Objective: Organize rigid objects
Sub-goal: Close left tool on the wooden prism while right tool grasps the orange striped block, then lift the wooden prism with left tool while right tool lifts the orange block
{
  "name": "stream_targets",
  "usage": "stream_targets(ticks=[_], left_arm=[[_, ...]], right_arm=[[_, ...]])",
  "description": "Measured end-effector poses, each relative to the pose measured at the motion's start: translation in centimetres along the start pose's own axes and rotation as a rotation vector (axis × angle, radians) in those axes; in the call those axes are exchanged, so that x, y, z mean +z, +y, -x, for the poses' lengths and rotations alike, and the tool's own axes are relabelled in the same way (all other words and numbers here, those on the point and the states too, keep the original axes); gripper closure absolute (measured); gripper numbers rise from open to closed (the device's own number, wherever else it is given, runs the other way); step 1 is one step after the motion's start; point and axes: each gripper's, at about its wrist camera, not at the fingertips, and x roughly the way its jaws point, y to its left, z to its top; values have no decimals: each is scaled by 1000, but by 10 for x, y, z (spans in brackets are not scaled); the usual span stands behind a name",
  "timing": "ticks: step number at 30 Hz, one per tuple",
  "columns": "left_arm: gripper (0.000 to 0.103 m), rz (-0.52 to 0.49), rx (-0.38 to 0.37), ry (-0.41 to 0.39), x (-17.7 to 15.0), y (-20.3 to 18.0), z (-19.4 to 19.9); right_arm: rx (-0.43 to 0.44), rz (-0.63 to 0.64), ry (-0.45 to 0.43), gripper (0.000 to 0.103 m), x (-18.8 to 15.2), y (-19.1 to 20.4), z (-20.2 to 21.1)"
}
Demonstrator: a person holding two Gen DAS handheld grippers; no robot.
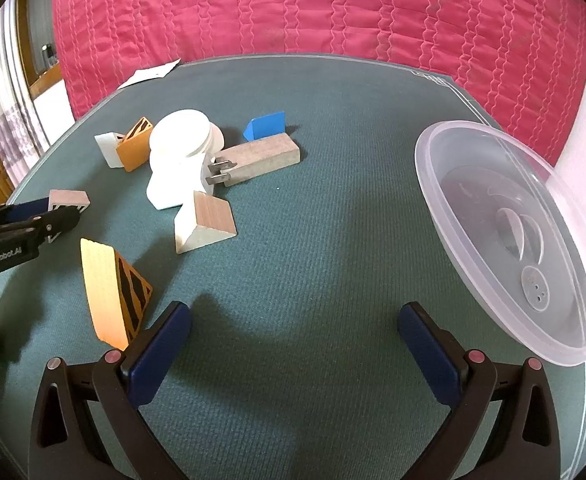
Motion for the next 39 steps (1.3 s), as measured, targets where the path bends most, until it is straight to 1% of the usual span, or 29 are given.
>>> stream_targets(ticks=[1,2,3,5,7,9,13,17,19,20,24,25,29,32,34,37,39], left_arm=[[50,-1,-1,-7,-1,-1,1],[57,-5,-7,-14,-1,-3,1],[62,-15,-15,-22,-3,-5,3],[68,-23,-15,-34,-4,-8,5],[69,-24,-23,-40,-5,-9,6],[69,-9,-30,-52,-4,-6,8],[70,23,-28,-79,-5,0,13],[70,50,-21,-91,-4,5,15],[70,57,-20,-90,-4,6,14],[70,60,-19,-90,-4,7,14],[70,65,-21,-94,-5,9,15],[70,66,-20,-92,-6,8,15],[70,67,-22,-91,-6,9,14],[70,63,-24,-92,-6,8,15],[70,63,-25,-90,-6,8,14],[70,65,-23,-89,-6,8,14],[70,63,-23,-87,-7,7,14]], right_arm=[[4,-2,-2,0,0,0,0],[9,-4,-4,0,0,0,1],[17,-7,-8,0,-1,-1,2],[37,-12,-16,0,-1,-2,3],[67,-10,-27,1,-3,-1,7],[87,-9,-36,6,-6,0,10],[131,-26,-62,8,-12,9,21],[204,-44,-77,13,-13,24,28],[225,-27,-79,16,-10,37,29],[228,-16,-77,21,-9,44,28],[218,30,-45,45,-3,63,16],[216,32,-32,45,-2,66,12],[194,39,-36,46,-1,72,9],[166,45,-41,51,0,75,8],[130,61,-47,53,-1,78,7],[107,76,-54,54,-2,82,7],[102,74,-56,58,-2,80,8]])
